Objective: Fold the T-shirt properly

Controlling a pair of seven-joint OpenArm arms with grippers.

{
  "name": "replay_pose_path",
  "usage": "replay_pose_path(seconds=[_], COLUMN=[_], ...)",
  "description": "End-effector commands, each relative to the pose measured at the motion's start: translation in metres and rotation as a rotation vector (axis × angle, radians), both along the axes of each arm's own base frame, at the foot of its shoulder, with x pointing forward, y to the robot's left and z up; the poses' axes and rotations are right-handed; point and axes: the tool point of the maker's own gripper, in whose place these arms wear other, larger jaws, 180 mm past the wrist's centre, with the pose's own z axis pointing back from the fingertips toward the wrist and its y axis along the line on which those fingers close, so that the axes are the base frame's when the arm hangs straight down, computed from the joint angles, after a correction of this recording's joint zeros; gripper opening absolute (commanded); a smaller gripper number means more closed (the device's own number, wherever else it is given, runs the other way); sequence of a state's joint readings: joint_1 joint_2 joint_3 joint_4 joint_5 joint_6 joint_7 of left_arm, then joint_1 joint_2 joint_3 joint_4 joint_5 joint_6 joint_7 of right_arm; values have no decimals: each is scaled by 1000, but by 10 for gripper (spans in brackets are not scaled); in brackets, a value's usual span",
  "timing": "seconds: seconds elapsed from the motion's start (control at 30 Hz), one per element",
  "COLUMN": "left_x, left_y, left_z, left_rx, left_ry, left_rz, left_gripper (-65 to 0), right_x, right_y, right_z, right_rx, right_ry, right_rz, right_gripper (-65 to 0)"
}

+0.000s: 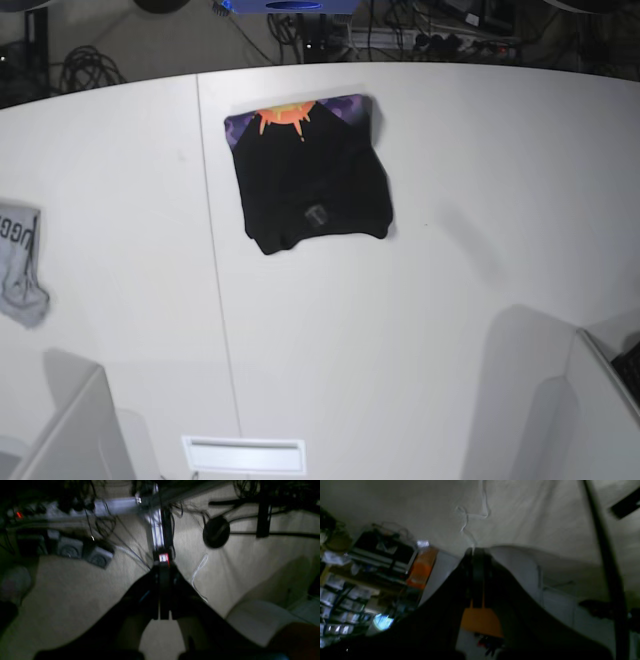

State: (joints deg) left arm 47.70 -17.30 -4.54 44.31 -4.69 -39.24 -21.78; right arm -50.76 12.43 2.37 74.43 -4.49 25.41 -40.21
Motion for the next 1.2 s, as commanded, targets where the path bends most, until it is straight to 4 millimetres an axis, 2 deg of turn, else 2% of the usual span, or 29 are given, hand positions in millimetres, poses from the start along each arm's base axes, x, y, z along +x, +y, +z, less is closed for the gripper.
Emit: replay_pose_path(seconds=[0.0,0.13,0.23,0.37,0.47,0.53,0.63,0.77,0.9,1.17], left_x=[-12,-22,-37,-47,-39,-26,0,40,60,68], left_y=[-1,-4,-8,-10,-15,-24,-34,-42,-45,-38], left_z=[0,-18,-30,-47,-61,-70,-83,-98,-102,-102], left_rx=[-13,-20,-30,29,94,102,113,144,143,152], left_ry=[34,105,187,250,241,227,209,158,127,107], left_rz=[-1,-1,-22,-30,-36,-25,-9,0,1,18], left_gripper=[-650,-650,-650,-650,-650,-650,-650,-650,-650,-650], right_x=[-13,-26,-32,-25,-13,1,19,48,56,67], right_y=[-3,13,22,35,56,67,87,100,96,85], right_z=[-2,-37,-61,-81,-89,-95,-101,-109,-111,-114], right_rx=[-2,72,129,208,269,286,302,306,281,236], right_ry=[43,67,56,-13,-96,-143,-171,-216,-238,-274], right_rz=[11,-12,-43,-67,-107,-150,-192,-239,-298,-381], right_gripper=[-650,-650,-650,-650,-650,-650,-650,-650,-650,-650])
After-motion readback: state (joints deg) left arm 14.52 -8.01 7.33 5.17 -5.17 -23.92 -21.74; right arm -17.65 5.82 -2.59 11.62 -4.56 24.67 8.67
